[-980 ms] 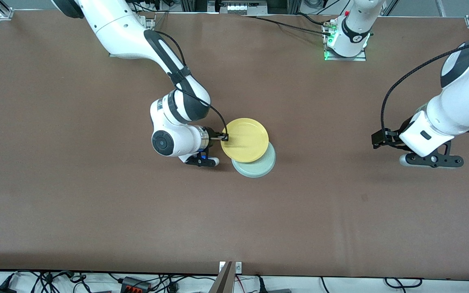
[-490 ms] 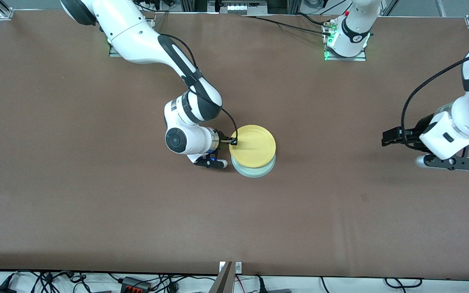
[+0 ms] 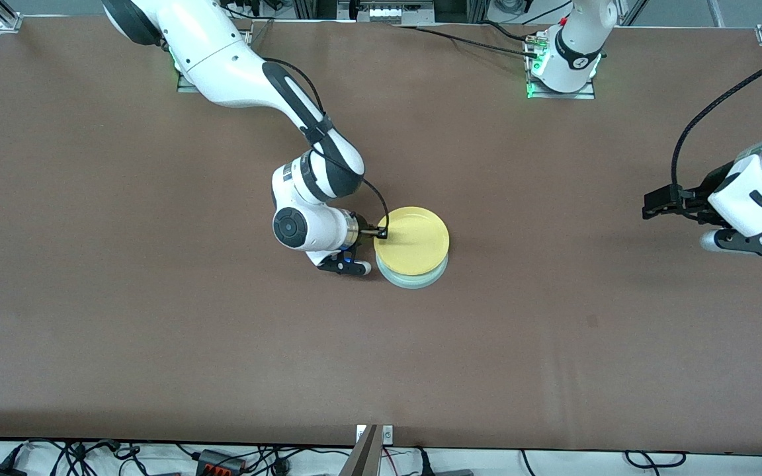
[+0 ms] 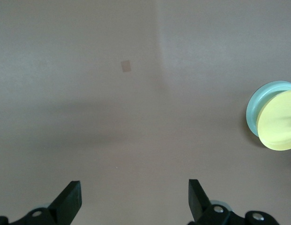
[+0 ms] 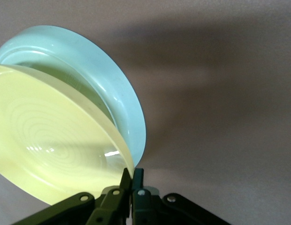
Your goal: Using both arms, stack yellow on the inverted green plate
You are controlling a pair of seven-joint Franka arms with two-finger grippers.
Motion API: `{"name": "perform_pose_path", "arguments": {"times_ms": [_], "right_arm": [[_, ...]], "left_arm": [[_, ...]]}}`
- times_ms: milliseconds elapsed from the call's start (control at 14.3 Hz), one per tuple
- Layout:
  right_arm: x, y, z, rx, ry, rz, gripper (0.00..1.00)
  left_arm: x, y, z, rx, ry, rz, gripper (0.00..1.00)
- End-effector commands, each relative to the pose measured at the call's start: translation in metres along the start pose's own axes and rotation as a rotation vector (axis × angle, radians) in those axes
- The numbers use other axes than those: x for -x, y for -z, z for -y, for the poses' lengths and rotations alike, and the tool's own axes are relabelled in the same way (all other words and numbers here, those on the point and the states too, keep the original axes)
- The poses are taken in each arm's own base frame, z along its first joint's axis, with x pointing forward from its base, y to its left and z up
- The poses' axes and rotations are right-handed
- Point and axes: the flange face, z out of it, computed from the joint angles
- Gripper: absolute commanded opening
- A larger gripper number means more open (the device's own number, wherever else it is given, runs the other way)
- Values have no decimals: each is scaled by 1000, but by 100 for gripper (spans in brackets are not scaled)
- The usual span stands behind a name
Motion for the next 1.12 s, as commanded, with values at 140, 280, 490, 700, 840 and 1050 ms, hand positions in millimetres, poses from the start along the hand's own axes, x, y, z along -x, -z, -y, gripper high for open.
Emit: {"name": "perform_pose_path", "arguments": {"times_ms": [140, 280, 490, 700, 840, 1050], "right_arm": [[-6, 10, 14, -33, -8, -24, 0], [-10, 17, 17, -43, -12, -32, 0], [-10, 11, 15, -34, -12, -27, 0], [-10, 6, 14, -30, -12, -27, 0], [-10, 3, 12, -23, -12, -23, 0], [-13, 12, 11, -25, -16, -28, 100]], "left_arm": [[40, 0, -11, -15, -11, -43, 100], [55, 5, -16, 32, 1, -98, 100], [71, 16, -9, 26, 23, -155, 100], [86, 15, -22, 11, -51, -156, 100], [85, 15, -17, 8, -72, -158, 100], [84, 20, -23, -50, -98, -160, 100]]}}
